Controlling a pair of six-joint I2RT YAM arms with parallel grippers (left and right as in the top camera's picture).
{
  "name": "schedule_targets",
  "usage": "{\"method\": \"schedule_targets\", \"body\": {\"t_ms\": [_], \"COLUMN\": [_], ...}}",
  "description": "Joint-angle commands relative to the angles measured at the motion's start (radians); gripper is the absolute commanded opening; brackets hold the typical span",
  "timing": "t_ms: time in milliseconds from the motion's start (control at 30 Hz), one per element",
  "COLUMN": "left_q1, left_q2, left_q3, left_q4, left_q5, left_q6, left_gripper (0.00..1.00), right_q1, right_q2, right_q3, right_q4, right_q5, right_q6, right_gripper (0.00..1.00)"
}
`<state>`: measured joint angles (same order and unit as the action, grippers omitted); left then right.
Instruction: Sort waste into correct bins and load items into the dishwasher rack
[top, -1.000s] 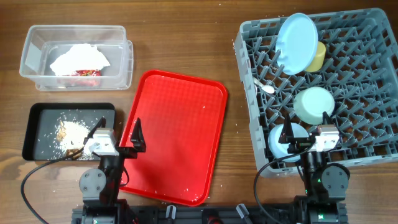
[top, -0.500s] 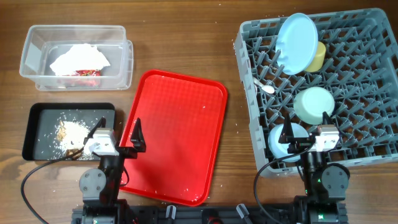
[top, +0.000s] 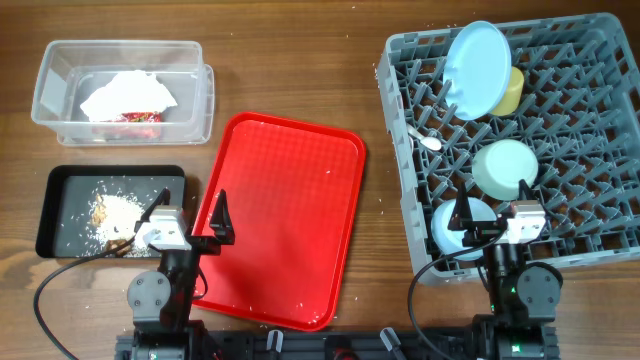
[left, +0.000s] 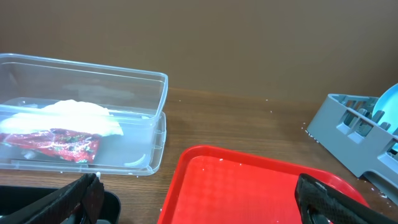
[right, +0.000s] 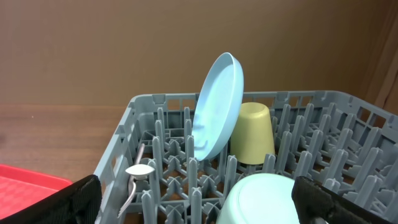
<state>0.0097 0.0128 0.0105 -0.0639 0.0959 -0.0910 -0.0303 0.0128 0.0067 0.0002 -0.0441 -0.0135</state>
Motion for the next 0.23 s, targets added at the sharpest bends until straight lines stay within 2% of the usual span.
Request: {"method": "schedule_targets", "body": {"t_ms": [0,200], "left_q1": [0.009,0.009], "left_q2": [-0.01,-0.01], "left_q3": [-0.005,-0.005], "left_q4": [-0.005,-0.005], "left_q5": [0.012,0.012], "left_q6": [0.002,0.002], "left_gripper": [1.0,1.0], "right_q1": [-0.007,-0.007], "right_q2": [-0.009,-0.009], "right_q3": [-0.002,-0.002], "right_q4": [0.002,0.002], "right_q5": [0.005,0.005], "right_q6": [-0.013,-0.013], "right_gripper": [1.0,1.0]}}
